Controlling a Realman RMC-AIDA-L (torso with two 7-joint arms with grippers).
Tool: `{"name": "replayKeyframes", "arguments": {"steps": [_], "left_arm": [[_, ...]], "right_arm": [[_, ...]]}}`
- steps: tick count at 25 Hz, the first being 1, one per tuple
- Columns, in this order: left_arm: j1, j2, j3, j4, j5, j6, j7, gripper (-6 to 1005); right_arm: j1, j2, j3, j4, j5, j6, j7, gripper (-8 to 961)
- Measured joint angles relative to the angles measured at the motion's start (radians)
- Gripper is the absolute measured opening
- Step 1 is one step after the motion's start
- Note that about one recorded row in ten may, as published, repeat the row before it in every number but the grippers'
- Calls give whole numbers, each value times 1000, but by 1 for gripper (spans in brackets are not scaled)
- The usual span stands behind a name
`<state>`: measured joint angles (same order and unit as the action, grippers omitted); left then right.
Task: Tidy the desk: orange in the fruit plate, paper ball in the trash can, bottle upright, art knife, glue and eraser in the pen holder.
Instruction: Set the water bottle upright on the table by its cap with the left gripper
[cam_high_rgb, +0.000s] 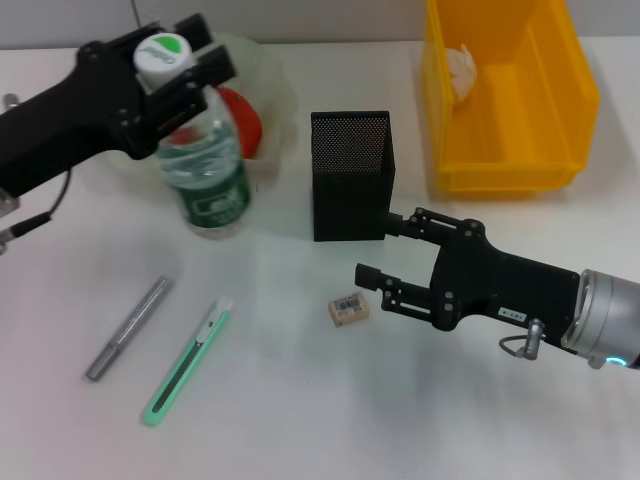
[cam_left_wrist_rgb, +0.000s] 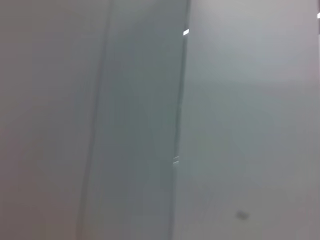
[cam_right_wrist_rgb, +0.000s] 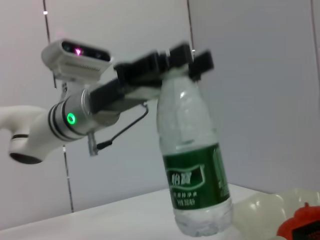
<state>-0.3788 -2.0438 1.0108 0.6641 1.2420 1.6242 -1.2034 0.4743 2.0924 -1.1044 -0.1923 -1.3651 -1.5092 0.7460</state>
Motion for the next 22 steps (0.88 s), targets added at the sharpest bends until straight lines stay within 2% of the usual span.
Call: {"name": "replayKeyframes", "arguments": {"steps": [7, 16, 18, 22], "left_arm": [[43, 9, -24, -2, 1, -67, 35, 434], [48, -3, -34, -91, 2, -142, 111, 435], [46, -15, -34, -107, 0, -164, 158, 435], [44, -23, -31, -119, -1, -180, 197, 434]], "right_arm": [[-4, 0, 11, 5, 0, 0, -1, 677], [-6, 0, 14, 11, 21, 12, -1, 677], [-7, 0, 14, 11, 21, 13, -1, 678], [-7, 0, 14, 11, 22, 14, -1, 677]]}}
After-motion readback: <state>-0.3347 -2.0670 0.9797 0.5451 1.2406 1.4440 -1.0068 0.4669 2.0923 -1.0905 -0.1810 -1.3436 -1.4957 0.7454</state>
